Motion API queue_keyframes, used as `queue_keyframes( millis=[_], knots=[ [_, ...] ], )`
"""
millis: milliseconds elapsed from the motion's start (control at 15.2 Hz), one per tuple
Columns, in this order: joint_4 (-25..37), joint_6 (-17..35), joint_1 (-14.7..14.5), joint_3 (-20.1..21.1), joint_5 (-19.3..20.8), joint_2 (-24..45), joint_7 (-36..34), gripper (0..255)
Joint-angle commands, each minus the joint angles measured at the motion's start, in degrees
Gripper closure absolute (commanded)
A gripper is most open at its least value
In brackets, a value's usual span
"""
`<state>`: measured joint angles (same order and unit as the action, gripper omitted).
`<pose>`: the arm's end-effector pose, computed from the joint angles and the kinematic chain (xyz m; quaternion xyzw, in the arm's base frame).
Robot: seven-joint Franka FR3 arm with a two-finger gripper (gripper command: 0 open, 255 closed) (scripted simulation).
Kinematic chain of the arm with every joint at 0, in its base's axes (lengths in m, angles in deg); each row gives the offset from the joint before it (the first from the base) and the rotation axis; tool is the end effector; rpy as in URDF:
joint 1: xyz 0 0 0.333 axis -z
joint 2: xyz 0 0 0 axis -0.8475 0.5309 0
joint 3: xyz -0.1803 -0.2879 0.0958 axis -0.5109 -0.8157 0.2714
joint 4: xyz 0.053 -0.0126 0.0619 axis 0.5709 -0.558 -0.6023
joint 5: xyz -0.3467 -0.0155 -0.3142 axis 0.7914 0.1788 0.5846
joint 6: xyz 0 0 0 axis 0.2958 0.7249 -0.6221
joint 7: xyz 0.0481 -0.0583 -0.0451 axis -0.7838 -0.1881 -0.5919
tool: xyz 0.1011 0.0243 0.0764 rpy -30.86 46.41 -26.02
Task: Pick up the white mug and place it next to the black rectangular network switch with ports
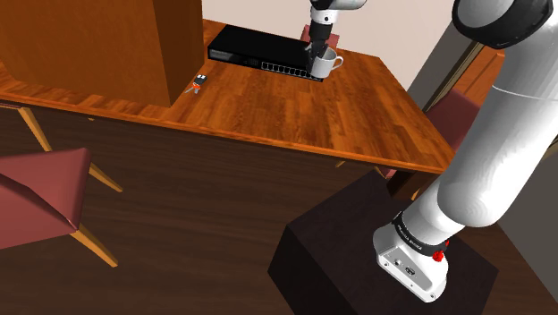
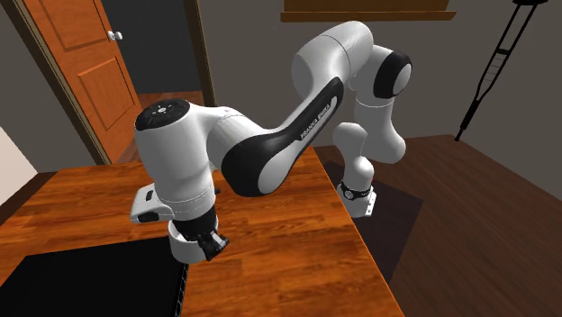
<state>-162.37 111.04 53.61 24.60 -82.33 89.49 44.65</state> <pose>0.7105 -0.1092 0.4421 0.9952 0.0932 -0.0073 0.0286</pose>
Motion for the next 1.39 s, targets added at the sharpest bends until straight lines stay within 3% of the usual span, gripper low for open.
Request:
queue_keyframes(
  millis=[0, 132, 198, 528, 792, 1320],
  knots=[
    [-0.1, 0.0, 0.2, -0.1, 0.0, 0.7, 0.2, 255],
    [-0.1, 0.0, 0.2, -0.1, 0.0, 0.7, 0.1, 255],
    [0.1, 0.0, 0.1, 0.0, -0.1, 0.9, 0.0, 0],
    [-0.1, 0.0, 0.2, -0.1, 0.0, 0.7, 0.1, 0],
    [6.2, -7.0, 0.1, -0.1, 0.2, 0.0, 0.0, 0],
    [6.2, -7.0, 0.1, -0.1, 0.2, 0.0, 0.0, 0]
  ],
)
